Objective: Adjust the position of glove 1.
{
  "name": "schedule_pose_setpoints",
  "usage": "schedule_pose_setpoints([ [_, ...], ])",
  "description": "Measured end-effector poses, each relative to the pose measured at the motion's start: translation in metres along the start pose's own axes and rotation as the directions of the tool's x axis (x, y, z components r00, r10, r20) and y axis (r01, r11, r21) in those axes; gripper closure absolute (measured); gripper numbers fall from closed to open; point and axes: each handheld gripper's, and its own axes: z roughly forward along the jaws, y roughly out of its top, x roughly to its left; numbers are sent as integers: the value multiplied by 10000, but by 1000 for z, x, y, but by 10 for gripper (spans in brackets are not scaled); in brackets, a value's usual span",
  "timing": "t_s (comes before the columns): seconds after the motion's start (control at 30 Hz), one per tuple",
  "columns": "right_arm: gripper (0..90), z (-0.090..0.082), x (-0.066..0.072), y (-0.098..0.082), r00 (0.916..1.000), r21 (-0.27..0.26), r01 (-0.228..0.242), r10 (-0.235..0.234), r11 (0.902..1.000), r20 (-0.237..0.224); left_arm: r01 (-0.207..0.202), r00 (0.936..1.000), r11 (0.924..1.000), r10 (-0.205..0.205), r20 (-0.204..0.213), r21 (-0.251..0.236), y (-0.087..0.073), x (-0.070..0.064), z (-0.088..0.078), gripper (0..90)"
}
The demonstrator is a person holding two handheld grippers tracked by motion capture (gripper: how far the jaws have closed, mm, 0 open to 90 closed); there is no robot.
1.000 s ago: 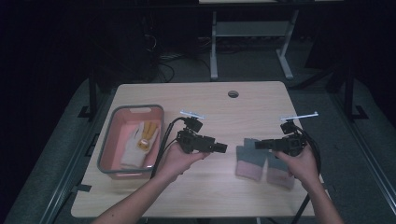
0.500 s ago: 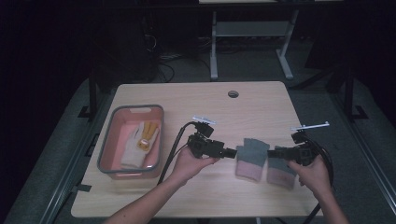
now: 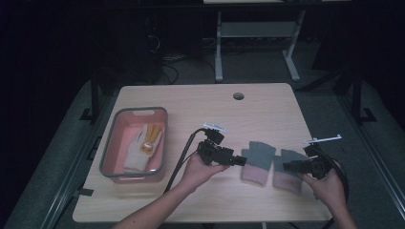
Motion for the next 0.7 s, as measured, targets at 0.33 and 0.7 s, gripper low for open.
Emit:
schedule_pose_setpoints([
  [0.33,547,12,0,-9,9936,730,500,-570,9961,979,12,10000,9999,-12,-1,120,-1,1,7,271],
  [0.7,718,18,3,-9,9900,900,711,-813,9934,1151,3,10000,9999,-3,29,116,-3,0,8,271],
])
